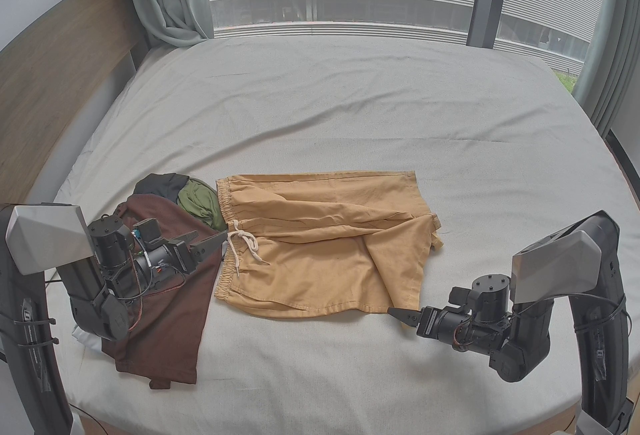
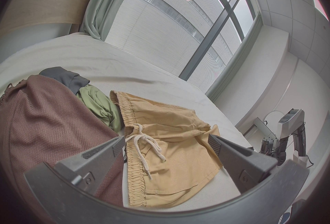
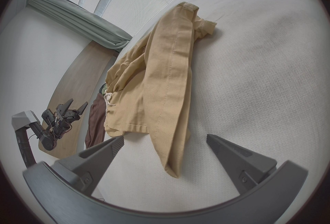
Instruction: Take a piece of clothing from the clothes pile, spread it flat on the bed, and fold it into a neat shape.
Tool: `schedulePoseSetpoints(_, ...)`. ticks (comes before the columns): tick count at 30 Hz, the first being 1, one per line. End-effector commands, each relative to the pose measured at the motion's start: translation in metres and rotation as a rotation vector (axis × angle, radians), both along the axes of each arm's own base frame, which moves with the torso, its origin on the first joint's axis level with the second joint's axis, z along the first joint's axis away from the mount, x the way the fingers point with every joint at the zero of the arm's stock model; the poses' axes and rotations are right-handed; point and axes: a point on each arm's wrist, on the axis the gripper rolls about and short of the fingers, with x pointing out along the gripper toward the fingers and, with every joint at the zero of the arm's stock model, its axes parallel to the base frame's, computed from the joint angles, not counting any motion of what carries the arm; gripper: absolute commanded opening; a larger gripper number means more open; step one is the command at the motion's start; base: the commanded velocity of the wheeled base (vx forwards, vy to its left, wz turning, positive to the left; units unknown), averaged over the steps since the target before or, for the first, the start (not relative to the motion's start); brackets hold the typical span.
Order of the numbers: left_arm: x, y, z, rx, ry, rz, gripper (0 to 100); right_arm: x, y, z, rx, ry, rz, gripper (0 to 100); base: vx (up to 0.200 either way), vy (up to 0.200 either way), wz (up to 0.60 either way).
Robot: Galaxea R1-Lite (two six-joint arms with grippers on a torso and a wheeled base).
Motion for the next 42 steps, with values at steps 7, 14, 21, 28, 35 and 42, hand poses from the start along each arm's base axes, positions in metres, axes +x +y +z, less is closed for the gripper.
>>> schedulePoseSetpoints(7,0.001,0.000,-0.001,0.000,0.001,0.002,100,-0.008,-0.002,0.005,-0.012,0.010,-0.004,0,0.000,0.000,0.00)
schedulePoseSetpoints(14,0.001,0.000,-0.006,0.000,0.014,0.002,100,-0.005,-0.009,0.006,-0.014,0.004,-0.030,0,0.000,0.000,0.00)
schedulePoseSetpoints(21,-0.002,0.003,-0.013,-0.005,0.045,-0.010,100,0.003,-0.046,0.025,0.000,-0.030,-0.144,0,0.000,0.000,0.00)
schedulePoseSetpoints(28,-0.007,0.005,-0.018,-0.009,0.074,-0.039,100,0.000,-0.066,0.029,0.012,-0.016,-0.172,0,0.000,0.000,0.00)
schedulePoseSetpoints(35,-0.010,0.004,-0.022,0.006,0.080,-0.046,100,0.001,-0.066,0.034,0.019,-0.029,-0.170,0,0.000,0.000,0.00)
schedulePoseSetpoints(42,-0.011,0.006,-0.027,0.045,0.072,-0.050,100,0.000,-0.072,0.029,0.022,-0.008,-0.172,0,0.000,0.000,0.00)
